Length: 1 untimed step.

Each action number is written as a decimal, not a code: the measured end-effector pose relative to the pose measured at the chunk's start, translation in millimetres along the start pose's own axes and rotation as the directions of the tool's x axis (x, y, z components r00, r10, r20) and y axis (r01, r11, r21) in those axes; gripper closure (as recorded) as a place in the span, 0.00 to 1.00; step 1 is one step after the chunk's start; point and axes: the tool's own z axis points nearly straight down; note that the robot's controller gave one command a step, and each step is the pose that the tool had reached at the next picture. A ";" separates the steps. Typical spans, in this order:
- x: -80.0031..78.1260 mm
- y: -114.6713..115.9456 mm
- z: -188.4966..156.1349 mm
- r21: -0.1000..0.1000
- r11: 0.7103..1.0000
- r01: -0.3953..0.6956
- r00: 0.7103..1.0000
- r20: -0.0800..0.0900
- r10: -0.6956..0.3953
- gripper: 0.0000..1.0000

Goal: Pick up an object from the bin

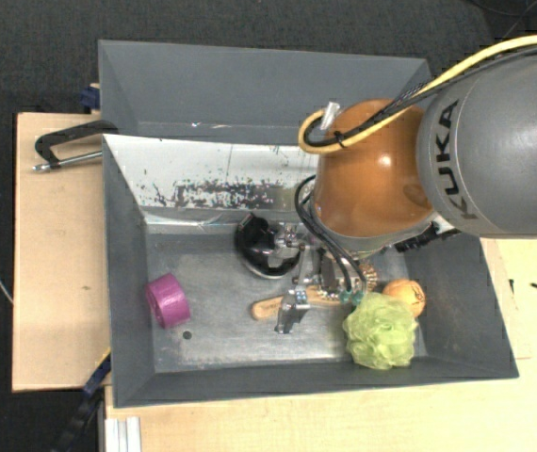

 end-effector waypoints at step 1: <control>-9.3 -56.3 66.0 0.000 0.999 0.035 0.999 0.005 -0.035 0.00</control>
Offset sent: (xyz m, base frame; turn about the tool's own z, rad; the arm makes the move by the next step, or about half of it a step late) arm 0.0314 -0.0995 -0.1171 -0.1456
